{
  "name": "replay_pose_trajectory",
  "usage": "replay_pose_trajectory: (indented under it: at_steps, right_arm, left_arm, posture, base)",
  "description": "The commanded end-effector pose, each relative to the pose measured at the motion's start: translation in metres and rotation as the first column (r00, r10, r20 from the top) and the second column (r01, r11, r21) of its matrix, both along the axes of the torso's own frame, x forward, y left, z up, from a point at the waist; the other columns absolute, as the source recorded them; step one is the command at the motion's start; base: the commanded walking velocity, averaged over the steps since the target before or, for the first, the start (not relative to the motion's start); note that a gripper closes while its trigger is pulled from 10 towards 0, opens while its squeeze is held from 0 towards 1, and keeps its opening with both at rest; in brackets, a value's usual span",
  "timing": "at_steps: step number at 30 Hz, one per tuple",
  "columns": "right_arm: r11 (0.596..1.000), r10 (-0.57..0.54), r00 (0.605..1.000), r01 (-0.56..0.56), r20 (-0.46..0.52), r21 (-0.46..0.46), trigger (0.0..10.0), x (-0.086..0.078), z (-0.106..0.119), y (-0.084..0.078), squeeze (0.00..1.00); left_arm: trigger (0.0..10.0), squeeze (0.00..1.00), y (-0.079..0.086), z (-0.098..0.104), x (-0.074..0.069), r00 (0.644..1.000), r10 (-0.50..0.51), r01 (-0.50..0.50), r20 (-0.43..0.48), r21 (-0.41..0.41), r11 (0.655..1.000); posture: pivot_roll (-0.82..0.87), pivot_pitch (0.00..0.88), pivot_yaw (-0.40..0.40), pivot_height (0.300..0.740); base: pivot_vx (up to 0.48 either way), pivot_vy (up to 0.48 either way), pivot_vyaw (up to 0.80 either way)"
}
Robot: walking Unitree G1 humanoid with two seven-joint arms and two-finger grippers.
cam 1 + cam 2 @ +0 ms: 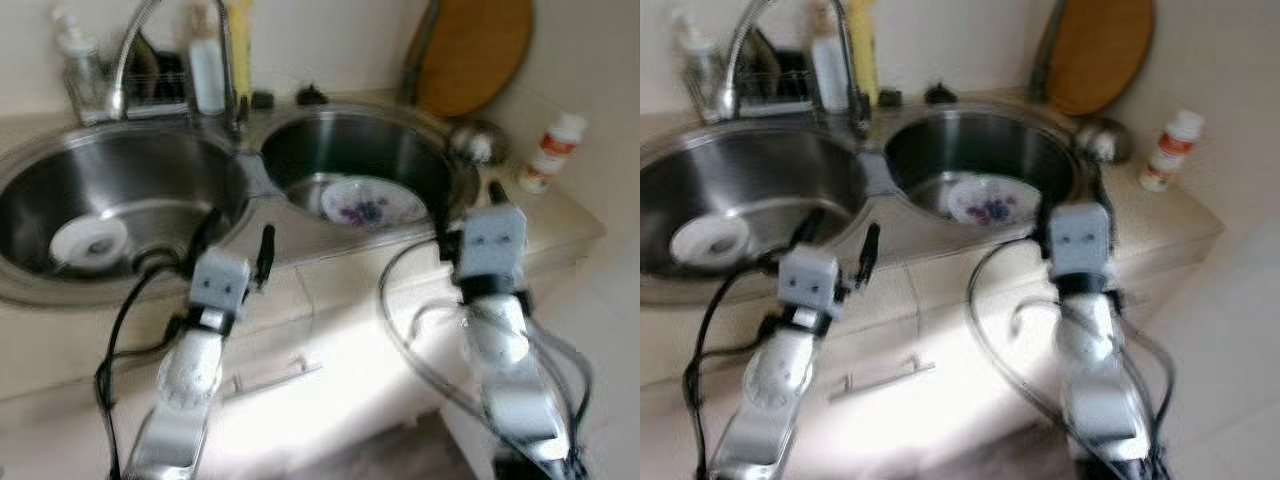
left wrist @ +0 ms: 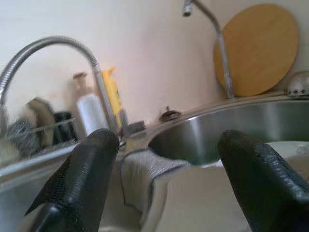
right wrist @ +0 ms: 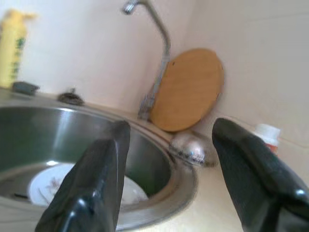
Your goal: Kitchen organization
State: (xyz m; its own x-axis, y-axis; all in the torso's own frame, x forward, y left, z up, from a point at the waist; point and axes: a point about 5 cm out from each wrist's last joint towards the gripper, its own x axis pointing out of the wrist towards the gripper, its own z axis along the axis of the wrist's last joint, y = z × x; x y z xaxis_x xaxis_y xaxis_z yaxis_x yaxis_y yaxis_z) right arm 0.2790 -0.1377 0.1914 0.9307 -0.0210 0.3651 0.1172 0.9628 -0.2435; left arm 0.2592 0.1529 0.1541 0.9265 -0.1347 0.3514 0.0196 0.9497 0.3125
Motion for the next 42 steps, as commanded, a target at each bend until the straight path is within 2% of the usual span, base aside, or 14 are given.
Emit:
replay_pose_trajectory:
  at_steps: [1,12,42]
  right_arm:
    - [0.999,-0.039,0.999,0.039,0.006,-0.017,10.0,-0.0011,0.0004,-0.0113,0.00]
    - [0.999,-0.035,0.999,0.036,0.023,-0.021,10.0,-0.0026,0.0020,-0.0116,0.00]
    - [0.995,-0.085,0.996,0.085,0.013,-0.061,10.0,-0.0021,-0.0010,-0.0151,0.00]
  left_arm:
    - [10.0,0.00,-0.0085,0.0018,0.0007,1.000,-0.030,0.030,0.007,-0.004,1.000]
    - [10.0,0.00,-0.0092,0.0080,-0.0003,0.998,-0.036,0.035,0.053,0.021,0.999]
    - [10.0,0.00,-0.0108,0.0047,-0.0003,0.998,-0.050,0.049,0.038,0.023,0.999]
  posture:
    - [0.09,0.000,-0.039,0.740]
    - [0.08,0.000,-0.040,0.740]
    - [0.08,0.000,-0.034,0.740]
  base:
    - [0.000,0.000,-0.80]
    - [0.000,0.000,-0.80]
    - [0.000,0.000,-0.80]
